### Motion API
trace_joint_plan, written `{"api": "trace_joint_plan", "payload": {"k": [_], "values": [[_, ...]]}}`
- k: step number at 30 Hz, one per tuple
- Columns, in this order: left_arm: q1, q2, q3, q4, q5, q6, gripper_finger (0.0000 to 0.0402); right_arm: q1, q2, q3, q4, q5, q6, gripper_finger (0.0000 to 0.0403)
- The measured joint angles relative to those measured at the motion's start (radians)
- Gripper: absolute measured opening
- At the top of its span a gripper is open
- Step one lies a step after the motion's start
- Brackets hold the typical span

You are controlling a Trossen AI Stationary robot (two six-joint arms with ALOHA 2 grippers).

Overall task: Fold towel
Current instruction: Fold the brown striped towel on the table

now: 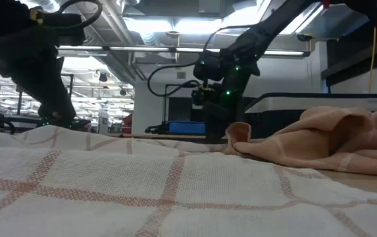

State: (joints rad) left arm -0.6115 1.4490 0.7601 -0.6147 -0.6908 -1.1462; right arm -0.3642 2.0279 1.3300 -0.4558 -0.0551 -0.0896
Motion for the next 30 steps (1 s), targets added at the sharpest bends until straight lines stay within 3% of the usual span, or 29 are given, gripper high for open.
{"api": "trace_joint_plan", "payload": {"k": [4,10,16,19,22,26,30], "values": [[-0.012,0.000,-0.033,0.096,0.000,0.017,0.0143,-0.027,0.016,0.000,0.022,0.071,-0.049,0.0144],[-0.048,0.006,-0.093,0.183,0.036,-0.004,0.0143,-0.082,0.022,0.015,0.069,0.268,-0.172,0.0144],[-0.070,0.007,-0.165,0.247,0.054,-0.105,0.0143,-0.136,0.022,0.054,0.177,0.314,-0.225,0.0144],[-0.066,0.001,-0.166,0.241,0.054,-0.091,0.0143,-0.136,0.010,0.103,0.082,0.287,-0.198,0.0144],[-0.030,-0.043,-0.108,0.188,0.056,0.005,0.0143,-0.094,-0.035,0.147,-0.106,0.166,-0.111,0.0144],[0.073,-0.130,-0.022,0.120,0.034,0.240,0.0143,0.020,-0.094,0.127,-0.215,-0.010,0.027,0.0144],[0.257,-0.207,0.012,0.158,0.057,0.538,0.0143,0.156,-0.102,0.038,-0.152,-0.003,0.102,0.0144]]}}
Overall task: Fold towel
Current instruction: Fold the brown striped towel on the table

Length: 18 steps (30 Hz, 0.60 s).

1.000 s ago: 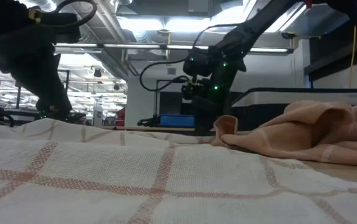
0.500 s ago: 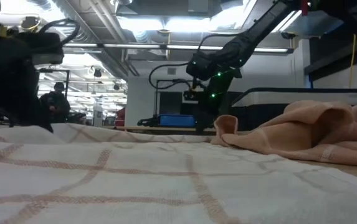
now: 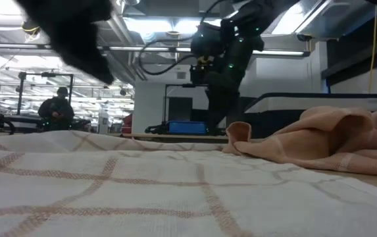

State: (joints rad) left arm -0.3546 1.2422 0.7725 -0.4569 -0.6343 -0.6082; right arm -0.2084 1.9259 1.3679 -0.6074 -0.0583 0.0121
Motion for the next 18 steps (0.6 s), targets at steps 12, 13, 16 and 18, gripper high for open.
{"api": "trace_joint_plan", "payload": {"k": [12,13,16,18], "values": [[0.691,0.120,-0.001,0.370,0.455,0.606,0.0143,0.237,-0.009,-0.209,0.273,0.148,0.254,0.0144],[0.730,0.137,-0.001,0.394,0.500,0.625,0.0143,0.249,-0.009,-0.225,0.300,0.152,0.273,0.0144],[0.813,0.179,-0.001,0.448,0.632,0.645,0.0143,0.281,-0.009,-0.268,0.345,0.160,0.332,0.0144],[0.854,0.214,-0.001,0.495,0.686,0.650,0.0143,0.300,-0.010,-0.294,0.412,0.155,0.347,0.0144]]}}
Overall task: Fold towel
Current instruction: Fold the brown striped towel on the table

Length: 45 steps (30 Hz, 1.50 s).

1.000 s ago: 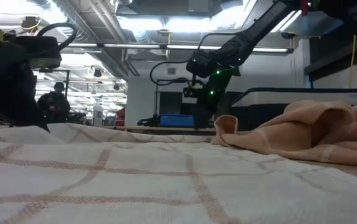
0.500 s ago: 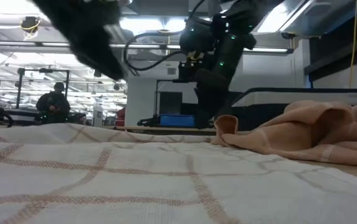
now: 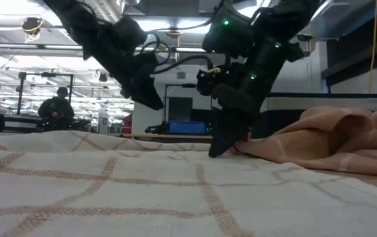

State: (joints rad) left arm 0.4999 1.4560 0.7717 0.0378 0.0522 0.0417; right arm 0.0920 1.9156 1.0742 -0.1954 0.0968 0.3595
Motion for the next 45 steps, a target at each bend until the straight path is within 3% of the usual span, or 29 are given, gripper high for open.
{"api": "trace_joint_plan", "payload": {"k": [6,13,21,30,38,41,45], "values": [[0.083,0.168,0.001,0.177,0.144,0.023,0.0143,0.029,0.010,-0.024,0.114,0.051,0.003,0.0144],[0.165,0.370,0.055,0.157,0.146,0.023,0.0143,0.041,0.029,-0.020,0.123,0.033,0.011,0.0144],[0.278,0.372,0.169,-0.050,0.009,-0.027,0.0143,0.090,0.028,-0.018,0.048,0.042,0.035,0.0144],[0.398,0.364,0.174,-0.136,0.036,-0.013,0.0143,0.118,0.029,-0.020,0.019,0.067,0.066,0.0144],[0.302,0.187,0.173,-0.208,0.158,0.044,0.0143,0.118,0.031,-0.021,0.022,0.093,0.066,0.0144],[0.253,0.192,0.169,-0.257,0.183,0.094,0.0143,0.118,0.031,-0.021,0.023,0.095,0.066,0.0144],[0.229,0.262,0.153,-0.263,0.112,0.092,0.0143,0.118,0.032,-0.023,0.029,0.105,0.064,0.0144]]}}
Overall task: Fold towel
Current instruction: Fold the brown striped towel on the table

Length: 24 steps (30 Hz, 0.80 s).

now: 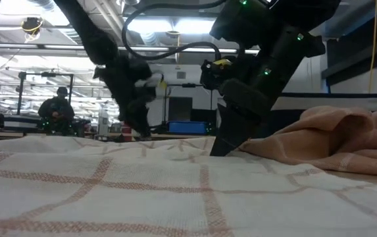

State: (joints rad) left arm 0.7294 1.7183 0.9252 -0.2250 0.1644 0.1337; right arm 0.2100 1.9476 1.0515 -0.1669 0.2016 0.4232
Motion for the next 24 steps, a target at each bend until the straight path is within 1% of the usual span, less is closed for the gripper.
{"api": "trace_joint_plan", "payload": {"k": [2,7,10,14,16,19,22,24], "values": [[0.004,0.036,-0.003,0.004,-0.079,-0.023,0.0143,0.000,0.000,0.000,0.000,0.001,0.000,0.0144],[0.032,0.084,0.002,0.052,-0.165,-0.027,0.0143,0.000,0.000,0.000,0.003,0.005,0.000,0.0144],[0.069,0.090,0.002,0.089,-0.261,-0.022,0.0143,0.000,0.000,0.000,0.007,0.007,0.000,0.0144],[0.109,0.057,-0.003,0.084,-0.273,-0.014,0.0143,-0.001,0.000,0.000,0.013,0.020,0.000,0.0144],[0.100,0.010,-0.005,0.062,-0.248,-0.011,0.0143,-0.001,0.001,0.000,0.013,0.024,0.000,0.0144],[0.052,-0.102,-0.002,0.018,-0.219,0.000,0.0143,-0.001,0.001,0.000,0.013,0.030,0.000,0.0144],[-0.034,-0.239,-0.003,-0.095,-0.204,0.003,0.0143,0.000,0.001,0.000,0.015,0.045,-0.001,0.0144],[-0.111,-0.341,-0.002,-0.177,-0.199,0.002,0.0143,0.000,0.001,0.000,0.021,0.051,-0.001,0.0144]]}}
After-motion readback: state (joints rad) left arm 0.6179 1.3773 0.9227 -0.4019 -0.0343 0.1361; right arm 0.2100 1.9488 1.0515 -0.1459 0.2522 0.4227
